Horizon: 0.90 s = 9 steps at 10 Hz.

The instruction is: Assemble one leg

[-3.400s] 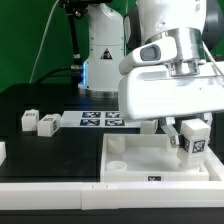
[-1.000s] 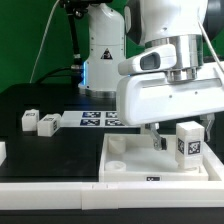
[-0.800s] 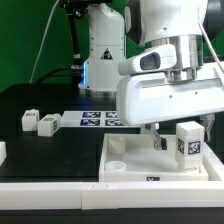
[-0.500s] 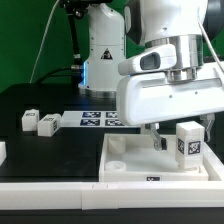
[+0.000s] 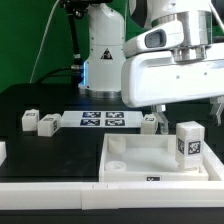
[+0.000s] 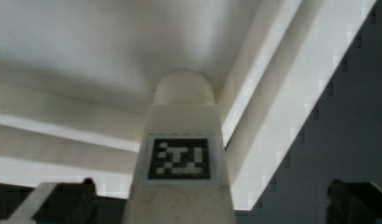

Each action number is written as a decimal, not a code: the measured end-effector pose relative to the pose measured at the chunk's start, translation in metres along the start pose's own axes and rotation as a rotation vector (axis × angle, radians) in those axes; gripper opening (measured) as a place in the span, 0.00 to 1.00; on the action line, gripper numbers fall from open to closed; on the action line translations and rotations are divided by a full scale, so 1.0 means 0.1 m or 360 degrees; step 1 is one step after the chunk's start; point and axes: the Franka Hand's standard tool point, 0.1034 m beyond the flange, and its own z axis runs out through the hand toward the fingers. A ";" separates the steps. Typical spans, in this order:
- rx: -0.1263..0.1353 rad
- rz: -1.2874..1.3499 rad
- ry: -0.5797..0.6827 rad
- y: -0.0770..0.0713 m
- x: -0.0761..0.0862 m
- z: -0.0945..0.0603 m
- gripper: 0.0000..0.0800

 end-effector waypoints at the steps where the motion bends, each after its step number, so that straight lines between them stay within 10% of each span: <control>1: 0.0006 -0.0002 -0.0028 -0.02 -0.02 0.01 0.81; 4: 0.0051 0.0038 -0.0337 -0.12 -0.09 0.02 0.81; 9: 0.0047 0.0005 -0.0266 -0.07 -0.01 0.12 0.81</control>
Offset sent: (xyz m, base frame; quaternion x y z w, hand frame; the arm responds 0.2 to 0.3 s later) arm 0.0060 -0.0026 -0.0055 -0.0412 -0.2636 0.0050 0.9637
